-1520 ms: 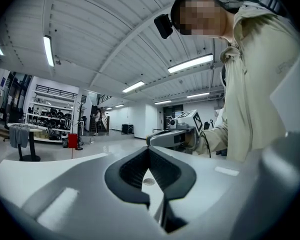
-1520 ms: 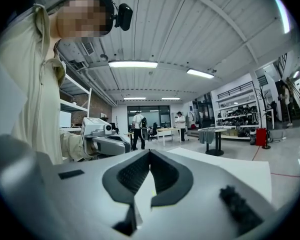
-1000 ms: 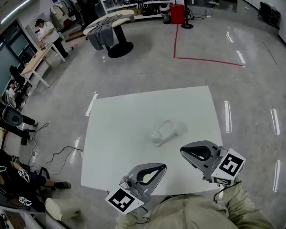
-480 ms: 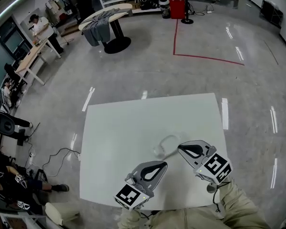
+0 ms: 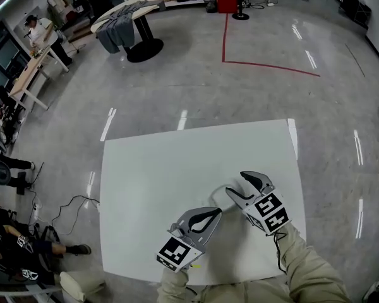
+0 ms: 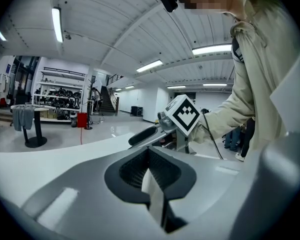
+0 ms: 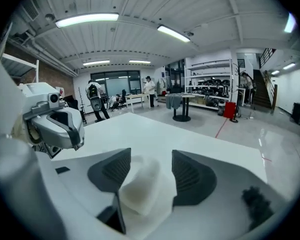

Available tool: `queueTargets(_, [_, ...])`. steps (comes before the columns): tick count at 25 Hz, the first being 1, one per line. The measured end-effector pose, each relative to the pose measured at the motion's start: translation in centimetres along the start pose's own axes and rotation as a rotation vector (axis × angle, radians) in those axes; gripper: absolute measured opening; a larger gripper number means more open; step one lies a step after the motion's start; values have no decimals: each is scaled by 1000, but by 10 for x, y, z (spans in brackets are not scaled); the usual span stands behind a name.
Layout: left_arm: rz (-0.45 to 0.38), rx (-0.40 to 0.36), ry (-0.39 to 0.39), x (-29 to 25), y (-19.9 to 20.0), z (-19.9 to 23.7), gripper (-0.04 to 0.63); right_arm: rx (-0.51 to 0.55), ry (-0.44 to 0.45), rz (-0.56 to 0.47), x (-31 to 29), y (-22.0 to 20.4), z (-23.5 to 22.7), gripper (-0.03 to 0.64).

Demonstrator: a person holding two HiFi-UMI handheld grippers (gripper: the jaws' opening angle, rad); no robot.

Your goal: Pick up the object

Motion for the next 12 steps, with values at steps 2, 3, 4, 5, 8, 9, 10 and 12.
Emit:
queueTargets(2, [10,19,-2,-3,-4,2,5,-24,-4,37,-10,-8,-1,268])
queueTargets(3, [12,23,-4,-4,-7,3,5,-37,-2,55,-14,-12,-1,271])
queueTargets(4, [13,27,-5,-5,-9,4,5,-53,0,71,-18,-14,-1,273])
queueTargets(5, [15,32,-4,-6,-10,5,5,-72,4,87,-21,-16,-1,273])
queueTargets(8, [19,54,5,-8,-13,9,5,-147,27,154,-28,-18,-2,272])
queueTargets(9, [18,55,6,-8,-14,10,5,-171,35,174,-30,-18,-2,269])
queueTargets(10, [15,46,2,-8,-16,11,5,-186,37,186,-30,-18,-2,258])
queueTargets(12, [11,42,0,-7,-18,13,5,-197,26,197,-30,-17,-2,243])
Point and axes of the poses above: the fingertips, and each gripper's own axes: x backward along the fingers, z to its left, y out of its top, the point moved 10 cm from there along x, backward along the fingers, and after that the axes turned 8 degrees about -z, right-handed, at the moved point
